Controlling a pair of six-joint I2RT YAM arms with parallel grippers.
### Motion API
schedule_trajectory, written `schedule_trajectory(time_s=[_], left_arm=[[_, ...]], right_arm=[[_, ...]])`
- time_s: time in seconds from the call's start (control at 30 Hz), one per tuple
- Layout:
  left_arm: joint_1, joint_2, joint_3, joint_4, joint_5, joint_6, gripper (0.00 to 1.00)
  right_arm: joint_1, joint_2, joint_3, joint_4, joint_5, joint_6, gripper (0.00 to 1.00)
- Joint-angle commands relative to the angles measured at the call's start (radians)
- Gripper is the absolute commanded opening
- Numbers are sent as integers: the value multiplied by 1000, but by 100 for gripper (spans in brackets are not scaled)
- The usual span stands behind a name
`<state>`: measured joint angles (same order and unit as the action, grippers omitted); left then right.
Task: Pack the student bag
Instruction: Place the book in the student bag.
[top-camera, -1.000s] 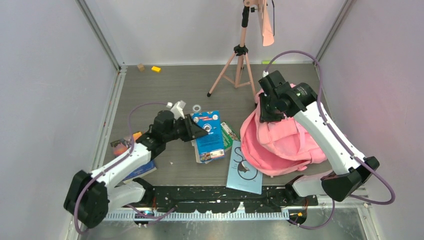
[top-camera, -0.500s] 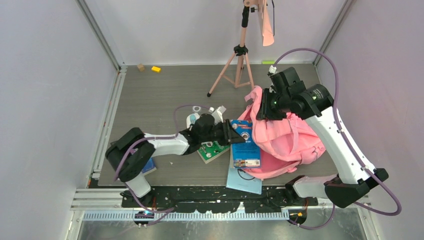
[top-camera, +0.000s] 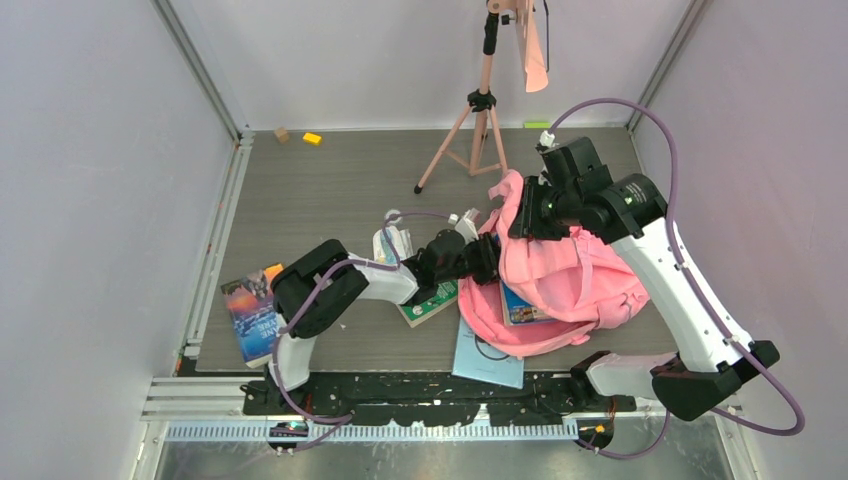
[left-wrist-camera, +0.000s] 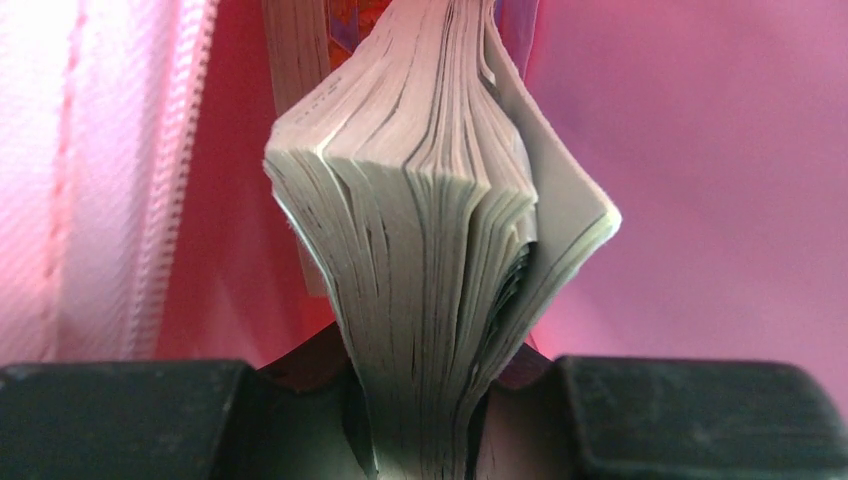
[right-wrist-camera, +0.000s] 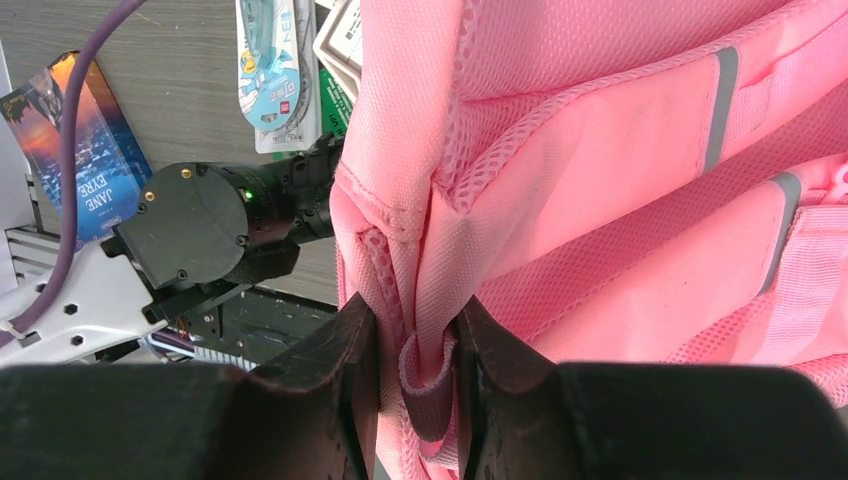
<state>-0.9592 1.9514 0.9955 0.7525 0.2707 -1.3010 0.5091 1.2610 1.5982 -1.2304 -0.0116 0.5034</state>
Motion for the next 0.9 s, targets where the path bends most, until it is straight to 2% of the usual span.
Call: schedule_trajectory(time_s=[0.0, 0.37, 0.57, 0.6, 0.63, 0.73, 0.87], left_arm=[[-18, 6, 81, 150, -76, -27, 0], [-54, 111, 196, 80, -248, -22, 0], [-72, 135, 285, -41, -306, 93, 0], [-72, 135, 284, -55, -307, 110, 4], [-72, 131, 273, -64, -315, 122, 13], [-72, 100, 221, -100, -351, 148, 45], [-73, 53, 159, -131, -335, 163, 72]], right_arm=[[1, -59, 21, 173, -33, 20, 0], [2, -70, -20, 209, -19, 31, 0], [3, -81, -36, 214, -6, 36, 1], [2, -83, -37, 215, -4, 37, 1], [2, -84, -39, 216, -3, 36, 0], [2, -91, -42, 217, 4, 34, 0], [2, -103, -48, 222, 4, 34, 0]])
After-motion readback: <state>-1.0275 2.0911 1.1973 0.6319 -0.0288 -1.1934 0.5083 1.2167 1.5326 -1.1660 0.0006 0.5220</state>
